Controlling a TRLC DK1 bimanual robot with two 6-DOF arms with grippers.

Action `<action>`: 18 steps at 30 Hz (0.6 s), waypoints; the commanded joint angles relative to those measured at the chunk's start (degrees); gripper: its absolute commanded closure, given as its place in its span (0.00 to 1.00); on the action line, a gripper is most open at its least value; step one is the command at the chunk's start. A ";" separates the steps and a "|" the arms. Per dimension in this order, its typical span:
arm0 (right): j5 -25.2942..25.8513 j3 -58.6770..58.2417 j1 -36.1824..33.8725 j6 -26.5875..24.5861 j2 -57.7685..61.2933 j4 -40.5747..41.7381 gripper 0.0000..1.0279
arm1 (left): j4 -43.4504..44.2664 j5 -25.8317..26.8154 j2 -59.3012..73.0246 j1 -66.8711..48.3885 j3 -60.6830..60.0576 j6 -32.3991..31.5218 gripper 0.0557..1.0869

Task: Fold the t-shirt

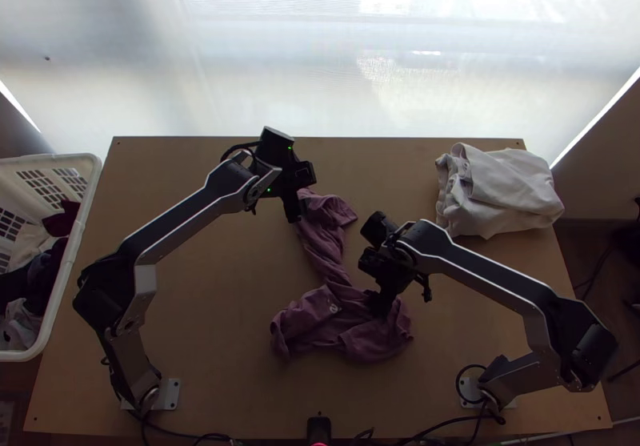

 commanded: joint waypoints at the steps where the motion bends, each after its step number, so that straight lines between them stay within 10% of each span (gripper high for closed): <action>1: 1.84 1.54 -2.84 -2.66 0.77 1.28 0.24 | -0.51 -0.93 -0.47 -1.15 0.26 -0.21 0.05; 7: 1.84 -1.80 -2.13 -2.22 1.47 3.83 0.25 | -0.51 -1.54 -0.20 -2.56 0.96 -0.65 0.05; 18: 1.49 -6.72 1.29 -0.55 -1.61 9.98 0.97 | -0.15 -2.51 1.64 -5.11 1.40 0.58 0.05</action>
